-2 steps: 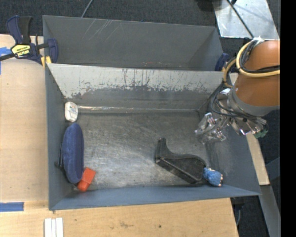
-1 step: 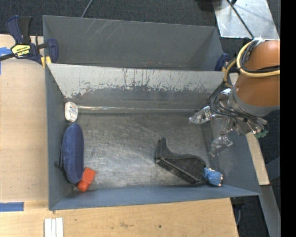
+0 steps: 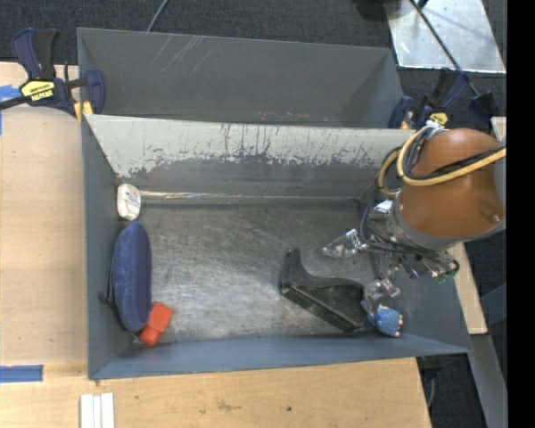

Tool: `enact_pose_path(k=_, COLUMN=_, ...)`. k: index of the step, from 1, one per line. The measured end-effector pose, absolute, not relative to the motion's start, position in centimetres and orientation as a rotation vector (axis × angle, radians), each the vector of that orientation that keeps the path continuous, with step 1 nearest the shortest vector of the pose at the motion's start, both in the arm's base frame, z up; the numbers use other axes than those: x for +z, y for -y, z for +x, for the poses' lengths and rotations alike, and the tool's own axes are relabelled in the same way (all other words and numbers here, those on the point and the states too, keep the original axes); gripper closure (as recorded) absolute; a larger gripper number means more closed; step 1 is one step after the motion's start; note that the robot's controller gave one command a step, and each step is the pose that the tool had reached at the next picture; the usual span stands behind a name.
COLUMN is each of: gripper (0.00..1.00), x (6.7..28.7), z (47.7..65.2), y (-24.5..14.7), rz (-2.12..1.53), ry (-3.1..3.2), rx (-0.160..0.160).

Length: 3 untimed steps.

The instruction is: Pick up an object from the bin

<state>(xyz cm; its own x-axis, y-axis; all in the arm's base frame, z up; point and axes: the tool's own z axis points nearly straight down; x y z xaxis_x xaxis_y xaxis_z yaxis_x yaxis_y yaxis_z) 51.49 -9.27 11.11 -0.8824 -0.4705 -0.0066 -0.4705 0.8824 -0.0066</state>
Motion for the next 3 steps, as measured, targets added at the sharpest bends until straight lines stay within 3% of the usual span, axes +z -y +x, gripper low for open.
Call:
enact_pose_path(k=1, gripper=0.00, x=12.3, z=49.6, y=5.5, rz=-0.743, ry=-3.049, rx=0.000)
enact_pose_path(k=2, gripper=0.00, x=10.3, z=50.3, y=7.5, rz=-1.191, ry=-2.914, rx=0.004)
enact_pose_path(k=3, gripper=0.00, x=10.4, z=50.0, y=5.6, rz=-1.578, ry=-2.719, rx=-0.028)
